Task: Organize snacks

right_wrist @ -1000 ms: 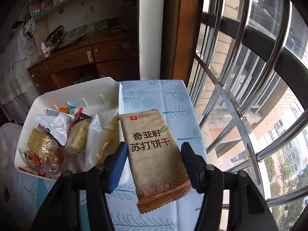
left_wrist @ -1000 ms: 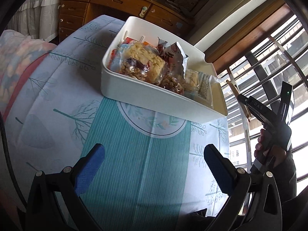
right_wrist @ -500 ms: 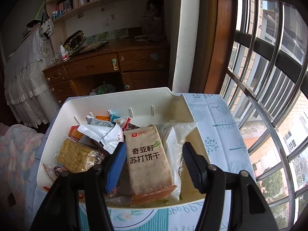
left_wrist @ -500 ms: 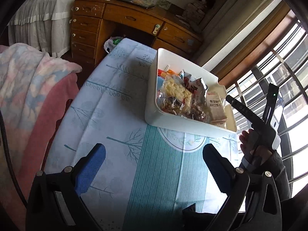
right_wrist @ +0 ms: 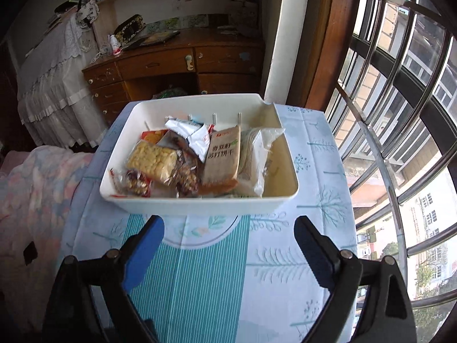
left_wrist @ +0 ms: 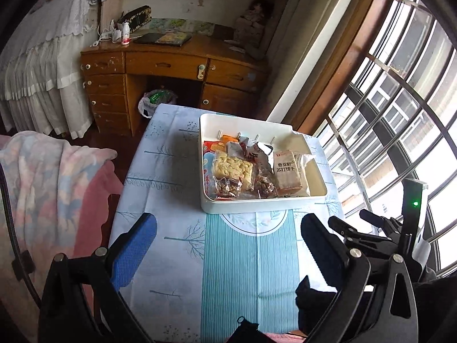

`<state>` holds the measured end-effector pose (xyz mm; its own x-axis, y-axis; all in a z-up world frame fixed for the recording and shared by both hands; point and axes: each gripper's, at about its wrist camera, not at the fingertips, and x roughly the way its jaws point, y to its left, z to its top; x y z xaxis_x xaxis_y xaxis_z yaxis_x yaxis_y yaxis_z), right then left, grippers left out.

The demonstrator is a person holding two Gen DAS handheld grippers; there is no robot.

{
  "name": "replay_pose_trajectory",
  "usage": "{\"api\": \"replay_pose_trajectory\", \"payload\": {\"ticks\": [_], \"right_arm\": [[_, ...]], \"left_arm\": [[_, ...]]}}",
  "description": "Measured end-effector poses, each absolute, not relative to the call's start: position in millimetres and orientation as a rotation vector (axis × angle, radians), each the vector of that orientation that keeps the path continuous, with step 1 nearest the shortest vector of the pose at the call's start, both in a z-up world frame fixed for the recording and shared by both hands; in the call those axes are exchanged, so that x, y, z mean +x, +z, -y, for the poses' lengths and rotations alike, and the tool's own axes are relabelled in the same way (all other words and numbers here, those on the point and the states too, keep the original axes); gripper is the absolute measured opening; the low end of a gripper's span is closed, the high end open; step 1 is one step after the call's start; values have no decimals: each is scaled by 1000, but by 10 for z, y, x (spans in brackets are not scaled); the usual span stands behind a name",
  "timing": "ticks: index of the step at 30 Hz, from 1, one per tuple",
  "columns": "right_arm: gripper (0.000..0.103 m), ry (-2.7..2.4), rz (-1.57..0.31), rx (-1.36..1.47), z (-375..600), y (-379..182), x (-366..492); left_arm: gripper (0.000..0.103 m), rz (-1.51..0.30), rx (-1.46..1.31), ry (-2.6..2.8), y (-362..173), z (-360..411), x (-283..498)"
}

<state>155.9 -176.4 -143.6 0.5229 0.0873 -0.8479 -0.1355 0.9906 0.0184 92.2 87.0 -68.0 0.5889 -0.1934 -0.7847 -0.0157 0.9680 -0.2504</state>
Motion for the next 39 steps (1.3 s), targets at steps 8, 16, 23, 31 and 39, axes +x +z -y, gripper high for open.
{"api": "replay_pose_trajectory", "payload": {"ticks": [8,16,23,31,39], "right_arm": [[96,237,-975,-67,1989,-930,813],[100,260,-950,-49,2263,-450,351],[103,232,-936,18,2465,-495,70],[103,251,-903,23,2527,-513,-7],[103,284,-903,35,2529,-557,10]], "left_arm": [[100,-983,-166,-133,-451,-253,646],[101,-914,-98,-122,-120,396,420],[102,-870,-64,-67,-128,725,138],[102,-863,-39,54,-161,725,20],[102,-874,23,90,-221,803,11]]}}
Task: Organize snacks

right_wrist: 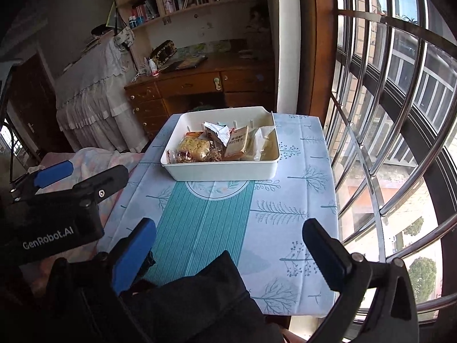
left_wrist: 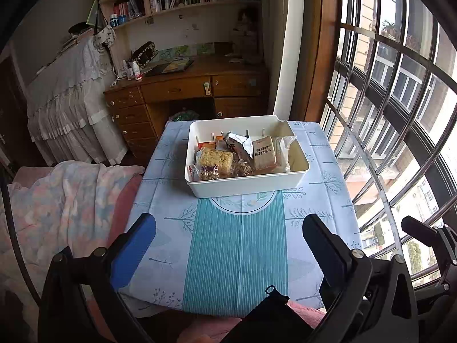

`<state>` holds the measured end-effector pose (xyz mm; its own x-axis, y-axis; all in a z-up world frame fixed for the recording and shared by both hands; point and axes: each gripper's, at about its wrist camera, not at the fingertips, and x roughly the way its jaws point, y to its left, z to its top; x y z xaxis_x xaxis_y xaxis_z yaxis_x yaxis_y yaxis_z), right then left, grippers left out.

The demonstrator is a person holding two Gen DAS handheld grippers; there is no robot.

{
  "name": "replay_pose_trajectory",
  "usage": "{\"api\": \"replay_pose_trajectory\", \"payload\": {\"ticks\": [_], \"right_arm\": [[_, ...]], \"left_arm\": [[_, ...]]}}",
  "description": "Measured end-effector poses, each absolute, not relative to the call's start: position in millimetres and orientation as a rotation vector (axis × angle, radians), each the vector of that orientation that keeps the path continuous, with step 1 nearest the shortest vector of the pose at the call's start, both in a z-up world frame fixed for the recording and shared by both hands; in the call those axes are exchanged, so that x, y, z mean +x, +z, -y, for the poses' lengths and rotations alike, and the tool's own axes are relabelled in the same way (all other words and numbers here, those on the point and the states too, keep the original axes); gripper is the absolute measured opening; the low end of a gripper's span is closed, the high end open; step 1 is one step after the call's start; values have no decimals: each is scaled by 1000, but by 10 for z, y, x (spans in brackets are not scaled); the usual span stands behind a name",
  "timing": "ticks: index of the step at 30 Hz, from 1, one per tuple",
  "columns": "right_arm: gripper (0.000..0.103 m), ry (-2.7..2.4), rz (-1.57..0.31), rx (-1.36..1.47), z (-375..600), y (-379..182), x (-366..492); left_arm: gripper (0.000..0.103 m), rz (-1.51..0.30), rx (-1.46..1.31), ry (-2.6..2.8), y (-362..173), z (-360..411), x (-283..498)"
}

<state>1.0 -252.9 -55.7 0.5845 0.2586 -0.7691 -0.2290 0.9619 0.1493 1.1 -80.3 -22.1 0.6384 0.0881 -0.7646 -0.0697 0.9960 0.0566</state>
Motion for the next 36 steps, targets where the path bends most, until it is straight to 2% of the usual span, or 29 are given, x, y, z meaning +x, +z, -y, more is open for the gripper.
{"api": "replay_pose_trajectory", "payload": {"ticks": [36], "right_arm": [[103,341,-985,29,2453,-745,152]], "left_arm": [[102,-906,16,85,-319,815,54]]}}
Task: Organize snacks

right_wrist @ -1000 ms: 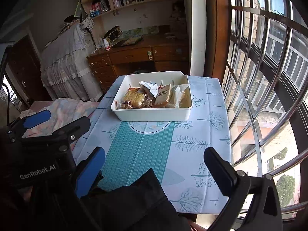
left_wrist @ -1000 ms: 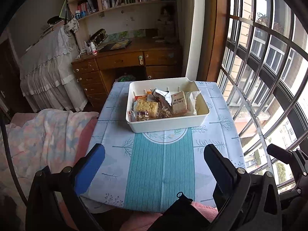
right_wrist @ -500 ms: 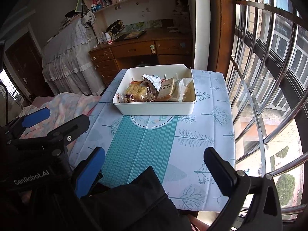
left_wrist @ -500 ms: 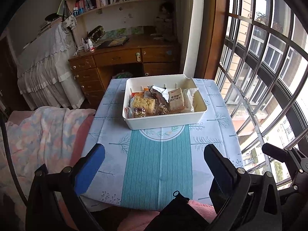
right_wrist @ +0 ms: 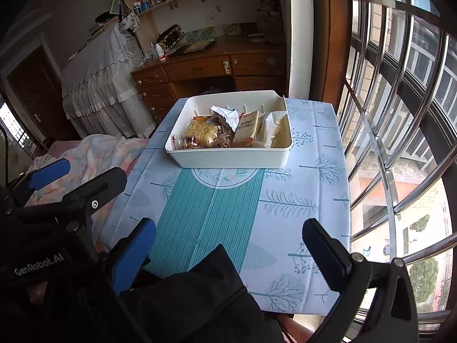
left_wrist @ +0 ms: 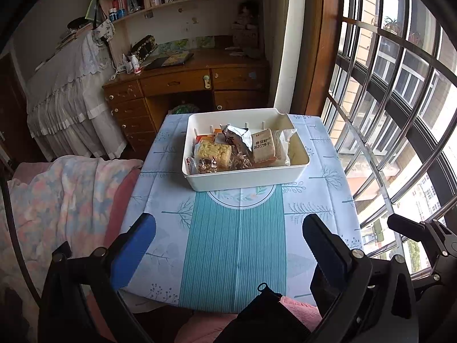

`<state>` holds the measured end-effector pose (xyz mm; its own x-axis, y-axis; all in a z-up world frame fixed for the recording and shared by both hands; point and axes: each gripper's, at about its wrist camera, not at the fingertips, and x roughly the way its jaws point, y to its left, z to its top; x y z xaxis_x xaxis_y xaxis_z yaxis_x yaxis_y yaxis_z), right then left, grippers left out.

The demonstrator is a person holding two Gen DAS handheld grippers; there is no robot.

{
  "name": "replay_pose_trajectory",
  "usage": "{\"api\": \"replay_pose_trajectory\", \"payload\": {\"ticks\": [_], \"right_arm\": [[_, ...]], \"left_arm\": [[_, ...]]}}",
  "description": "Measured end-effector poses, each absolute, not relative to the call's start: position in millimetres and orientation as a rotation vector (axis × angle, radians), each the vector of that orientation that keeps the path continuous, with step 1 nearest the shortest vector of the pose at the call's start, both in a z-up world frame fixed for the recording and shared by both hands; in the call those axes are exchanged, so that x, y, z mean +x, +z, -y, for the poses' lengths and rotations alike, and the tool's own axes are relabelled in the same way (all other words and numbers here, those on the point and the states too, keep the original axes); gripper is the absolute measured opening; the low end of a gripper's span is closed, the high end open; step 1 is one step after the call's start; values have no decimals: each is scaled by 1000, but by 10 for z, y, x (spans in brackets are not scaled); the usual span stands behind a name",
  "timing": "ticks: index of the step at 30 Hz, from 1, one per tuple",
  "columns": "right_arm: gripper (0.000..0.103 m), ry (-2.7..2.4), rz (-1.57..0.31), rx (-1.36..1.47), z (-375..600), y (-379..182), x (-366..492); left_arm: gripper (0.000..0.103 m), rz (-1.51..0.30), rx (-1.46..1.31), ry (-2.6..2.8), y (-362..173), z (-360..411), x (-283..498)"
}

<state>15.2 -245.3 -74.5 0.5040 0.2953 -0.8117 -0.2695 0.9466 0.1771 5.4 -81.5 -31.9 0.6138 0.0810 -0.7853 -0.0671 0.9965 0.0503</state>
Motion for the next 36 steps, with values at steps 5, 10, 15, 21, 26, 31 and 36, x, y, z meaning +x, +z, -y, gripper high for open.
{"api": "replay_pose_trajectory", "payload": {"ticks": [5,10,15,21,26,31,36], "right_arm": [[103,337,-1014,38,2474,-784,178],[103,309,-1065,56,2517,-865,190],[103,300,-1085,65,2530,-882,172],[103,296,-1085,69,2553,-886,156],[103,291,-1097,77,2581,-903,144],[103,287,-1104,85,2601,-914,145],[103,286,-1108,100,2622,-919,158]], "left_arm": [[102,-930,16,78,-374,828,58],[102,-950,18,74,-410,832,46],[102,-958,22,74,-419,827,44],[102,-965,28,74,-431,834,20],[102,-975,30,68,-449,845,27],[102,-987,35,65,-460,867,37],[102,-991,40,66,-477,873,37]]}}
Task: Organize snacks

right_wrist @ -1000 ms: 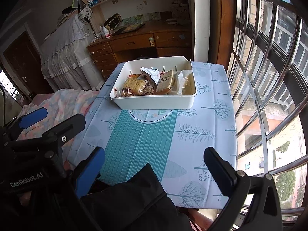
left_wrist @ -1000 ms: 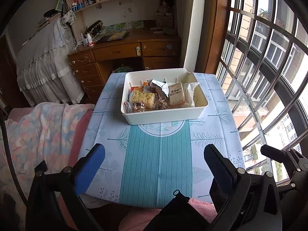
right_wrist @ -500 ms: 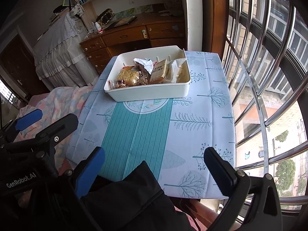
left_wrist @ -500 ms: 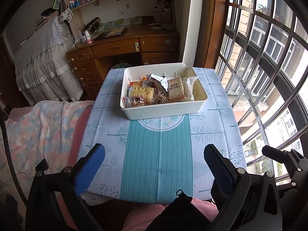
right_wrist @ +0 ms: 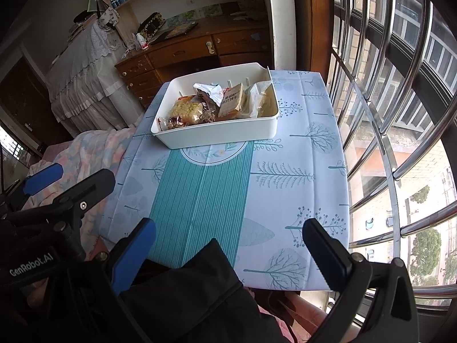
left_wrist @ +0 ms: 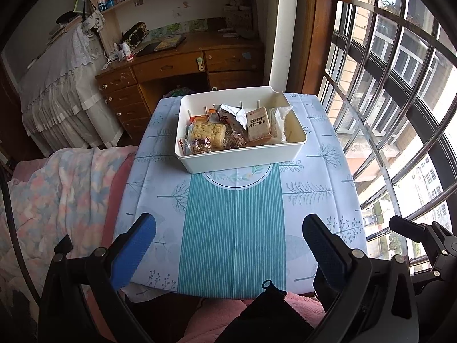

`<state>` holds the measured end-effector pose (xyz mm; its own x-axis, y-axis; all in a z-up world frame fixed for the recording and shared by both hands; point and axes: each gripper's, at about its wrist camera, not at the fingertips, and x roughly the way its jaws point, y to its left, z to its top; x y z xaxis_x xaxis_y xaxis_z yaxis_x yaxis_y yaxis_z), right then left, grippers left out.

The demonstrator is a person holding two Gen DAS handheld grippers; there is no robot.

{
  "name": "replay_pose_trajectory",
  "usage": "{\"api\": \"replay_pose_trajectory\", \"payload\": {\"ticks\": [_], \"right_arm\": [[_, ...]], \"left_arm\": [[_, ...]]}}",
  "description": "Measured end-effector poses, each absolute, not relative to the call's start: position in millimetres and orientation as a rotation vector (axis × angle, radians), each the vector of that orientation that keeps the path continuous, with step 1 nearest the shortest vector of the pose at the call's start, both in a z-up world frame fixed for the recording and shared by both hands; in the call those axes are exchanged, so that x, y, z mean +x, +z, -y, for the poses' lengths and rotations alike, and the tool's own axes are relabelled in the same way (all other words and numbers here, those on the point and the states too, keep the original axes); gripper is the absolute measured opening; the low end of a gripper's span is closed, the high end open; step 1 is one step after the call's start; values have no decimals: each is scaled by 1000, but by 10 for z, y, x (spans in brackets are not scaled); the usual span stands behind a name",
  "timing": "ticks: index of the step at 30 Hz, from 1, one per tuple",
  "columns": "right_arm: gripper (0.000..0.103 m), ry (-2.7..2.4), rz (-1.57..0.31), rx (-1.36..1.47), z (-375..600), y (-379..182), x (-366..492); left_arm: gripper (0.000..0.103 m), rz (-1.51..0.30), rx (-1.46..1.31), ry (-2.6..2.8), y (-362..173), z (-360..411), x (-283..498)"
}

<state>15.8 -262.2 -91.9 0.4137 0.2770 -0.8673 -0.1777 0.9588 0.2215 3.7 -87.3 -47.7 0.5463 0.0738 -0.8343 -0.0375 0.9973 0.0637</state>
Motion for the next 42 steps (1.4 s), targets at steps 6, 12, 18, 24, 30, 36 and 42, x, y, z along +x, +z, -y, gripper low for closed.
{"api": "replay_pose_trajectory", "payload": {"ticks": [6,12,18,24,30,36,42], "right_arm": [[103,298,-1122,104,2597,-941,172],[103,298,-1132,103,2578,-968,175],[103,291,-1148,101,2557,-994,154],[103,283,-1160,97,2539,-1000,147],[103,281,-1166,93,2521,-1010,151],[103,280,-1165,93,2516,-1008,147],[103,280,-1165,92,2509,-1004,145]], "left_arm": [[102,-1008,39,71,-541,839,2],[102,-1029,34,63,-567,777,11],[102,-1044,27,48,-591,739,19],[102,-1050,21,46,-604,713,37],[102,-1055,16,45,-618,690,32],[102,-1055,16,45,-618,686,33],[102,-1054,15,45,-618,681,33]]}}
